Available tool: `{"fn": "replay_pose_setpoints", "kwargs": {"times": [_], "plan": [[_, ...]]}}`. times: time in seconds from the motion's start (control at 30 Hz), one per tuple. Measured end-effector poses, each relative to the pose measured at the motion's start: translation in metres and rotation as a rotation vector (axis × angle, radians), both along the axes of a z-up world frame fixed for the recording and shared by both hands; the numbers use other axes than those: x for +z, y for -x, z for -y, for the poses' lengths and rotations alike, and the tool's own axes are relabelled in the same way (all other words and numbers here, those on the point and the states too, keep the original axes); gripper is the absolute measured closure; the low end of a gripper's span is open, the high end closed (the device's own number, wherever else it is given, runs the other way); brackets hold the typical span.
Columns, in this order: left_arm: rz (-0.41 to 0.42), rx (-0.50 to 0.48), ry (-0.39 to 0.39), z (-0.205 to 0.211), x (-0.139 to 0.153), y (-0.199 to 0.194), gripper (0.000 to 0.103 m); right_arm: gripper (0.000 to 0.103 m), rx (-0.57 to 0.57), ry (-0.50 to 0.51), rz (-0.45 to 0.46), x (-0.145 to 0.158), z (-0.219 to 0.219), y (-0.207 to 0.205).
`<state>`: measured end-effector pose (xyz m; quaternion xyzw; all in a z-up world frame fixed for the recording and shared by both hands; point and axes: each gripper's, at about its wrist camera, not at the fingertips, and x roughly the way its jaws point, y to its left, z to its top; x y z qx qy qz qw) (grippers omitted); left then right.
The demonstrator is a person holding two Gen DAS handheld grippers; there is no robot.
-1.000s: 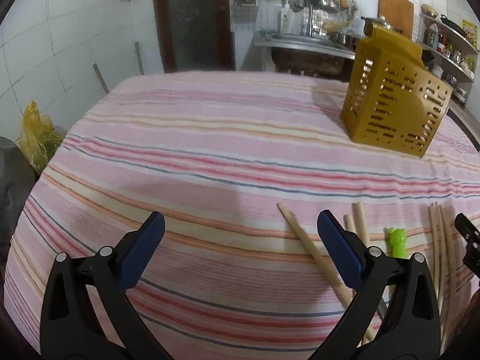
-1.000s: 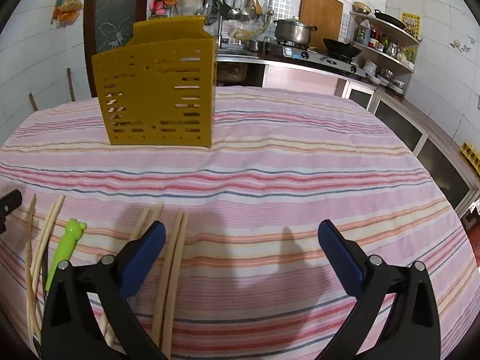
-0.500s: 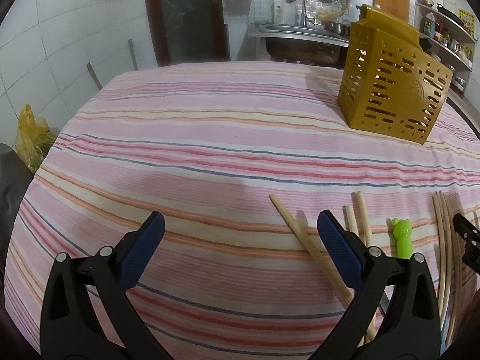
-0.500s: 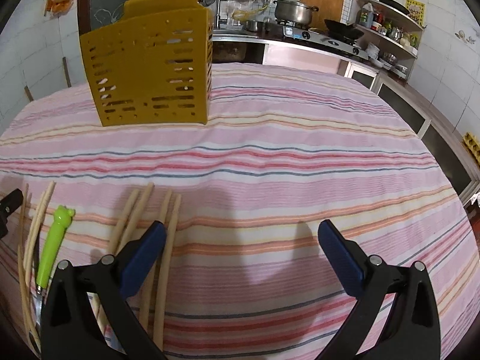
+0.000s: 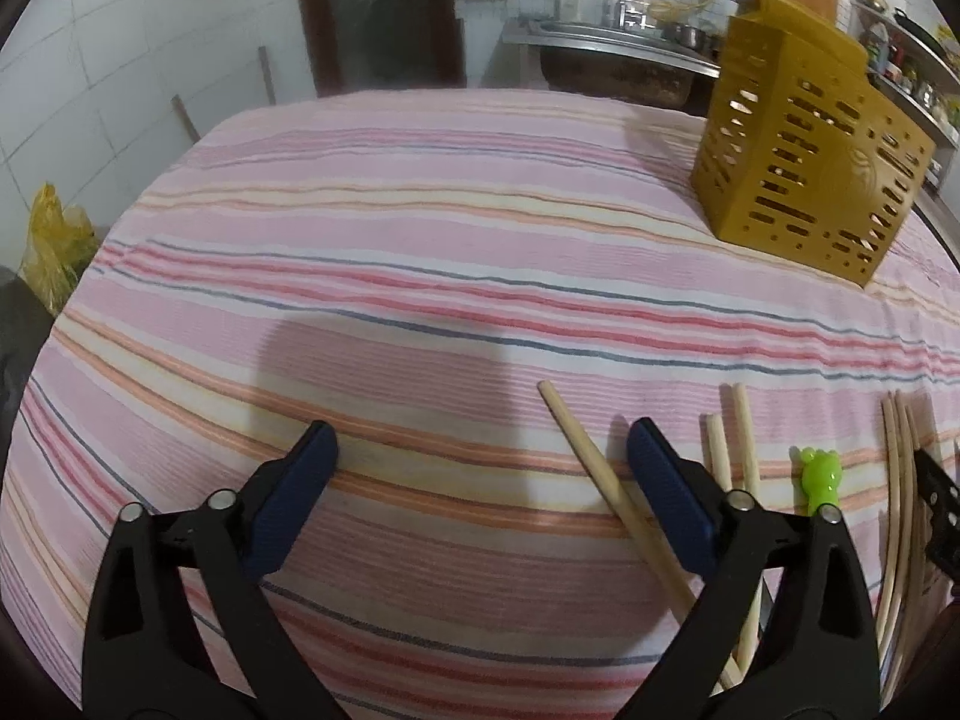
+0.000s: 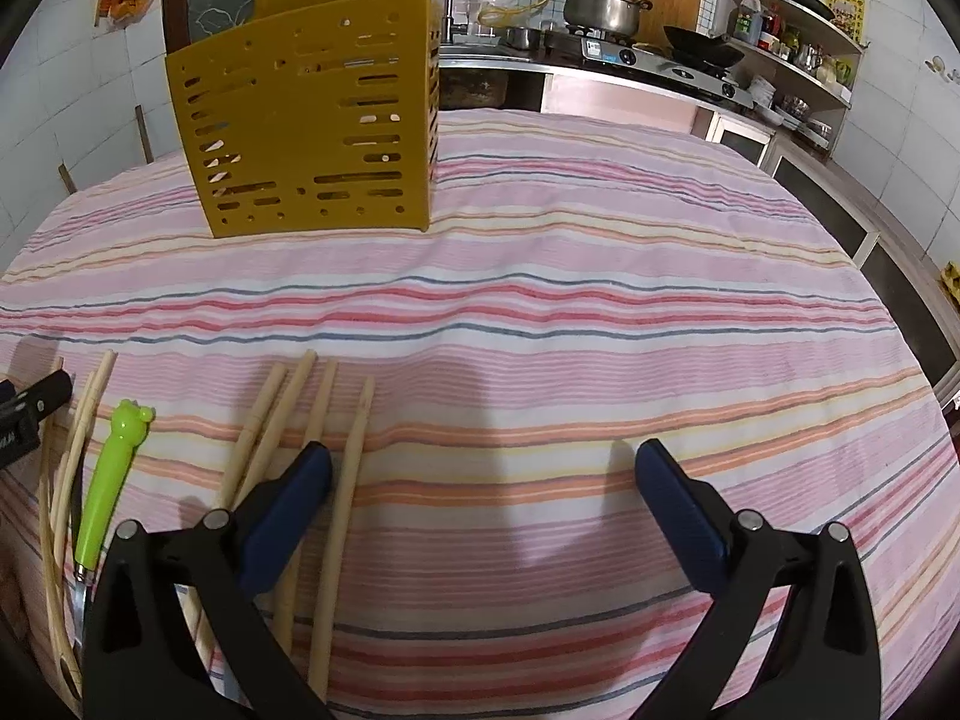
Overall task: Organize utensils
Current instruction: 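Move the right tool toward the wooden chopsticks while the left tool approaches another chopstick, then close the right gripper on a chopstick while the left gripper closes on another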
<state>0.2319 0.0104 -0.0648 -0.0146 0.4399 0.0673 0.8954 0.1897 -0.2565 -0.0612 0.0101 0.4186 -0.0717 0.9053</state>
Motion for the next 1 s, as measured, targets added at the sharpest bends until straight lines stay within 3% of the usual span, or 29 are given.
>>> {"fn": "replay_pose_setpoints", "kwargs": {"times": [0.17,0.33,0.5,0.63,0.8,1.0], "plan": [[-0.001,0.01,-0.004,0.001,0.002,0.001,0.027,0.005,0.0,0.006,-0.001,0.0,-0.002,-0.001],[-0.03,0.009,-0.003,0.006,0.002,0.001,0.029,0.014,0.013,0.042,0.003,0.003,-0.01,-0.001],[-0.044,0.016,-0.009,0.008,0.003,0.0,0.033,0.035,0.036,0.041,-0.003,0.004,-0.017,-0.001],[-0.064,-0.01,0.008,0.013,0.006,0.002,0.049,0.05,0.05,0.022,-0.011,0.005,-0.023,0.001],[-0.083,-0.022,0.017,0.017,0.007,0.002,0.057,0.069,0.066,0.028,-0.019,0.006,-0.034,0.001],[-0.113,-0.072,0.038,0.022,0.009,-0.01,0.087,0.083,0.071,0.02,-0.04,0.008,-0.037,-0.012]]}}
